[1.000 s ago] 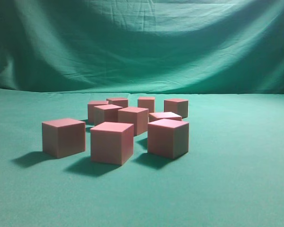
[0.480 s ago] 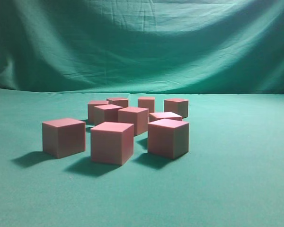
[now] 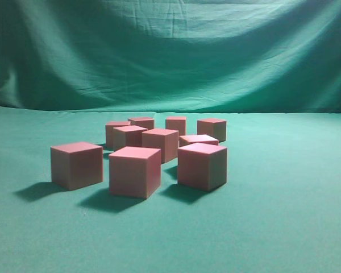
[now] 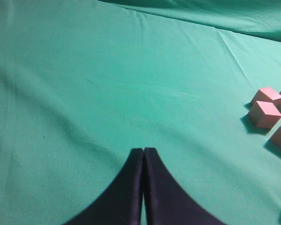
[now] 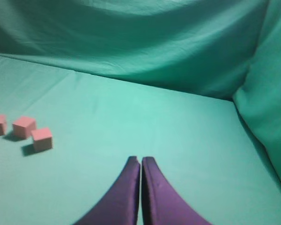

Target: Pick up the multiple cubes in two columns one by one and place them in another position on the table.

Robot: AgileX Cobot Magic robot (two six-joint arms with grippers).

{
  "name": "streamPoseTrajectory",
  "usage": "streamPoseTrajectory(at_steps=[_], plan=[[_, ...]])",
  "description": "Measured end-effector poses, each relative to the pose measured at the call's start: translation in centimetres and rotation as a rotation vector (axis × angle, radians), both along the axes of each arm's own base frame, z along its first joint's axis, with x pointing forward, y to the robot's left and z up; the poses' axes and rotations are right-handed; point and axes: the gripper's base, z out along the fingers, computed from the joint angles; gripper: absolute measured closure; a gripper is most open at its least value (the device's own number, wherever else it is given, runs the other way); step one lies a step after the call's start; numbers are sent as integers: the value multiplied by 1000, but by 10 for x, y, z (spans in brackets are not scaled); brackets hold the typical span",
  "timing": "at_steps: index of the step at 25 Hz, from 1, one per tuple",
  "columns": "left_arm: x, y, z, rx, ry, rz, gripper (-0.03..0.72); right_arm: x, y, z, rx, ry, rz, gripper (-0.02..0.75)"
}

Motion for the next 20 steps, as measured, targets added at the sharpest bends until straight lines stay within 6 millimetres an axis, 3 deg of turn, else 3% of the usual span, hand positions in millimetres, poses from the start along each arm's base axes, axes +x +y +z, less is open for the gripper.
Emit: streamPoseTrajectory(at_steps=[7, 20], plan=[[0, 0, 0, 0, 0, 0, 688, 5, -2, -64, 70, 55, -79, 738], [0, 0, 0, 0, 0, 0, 688, 3, -4, -77, 83, 148, -124, 738]])
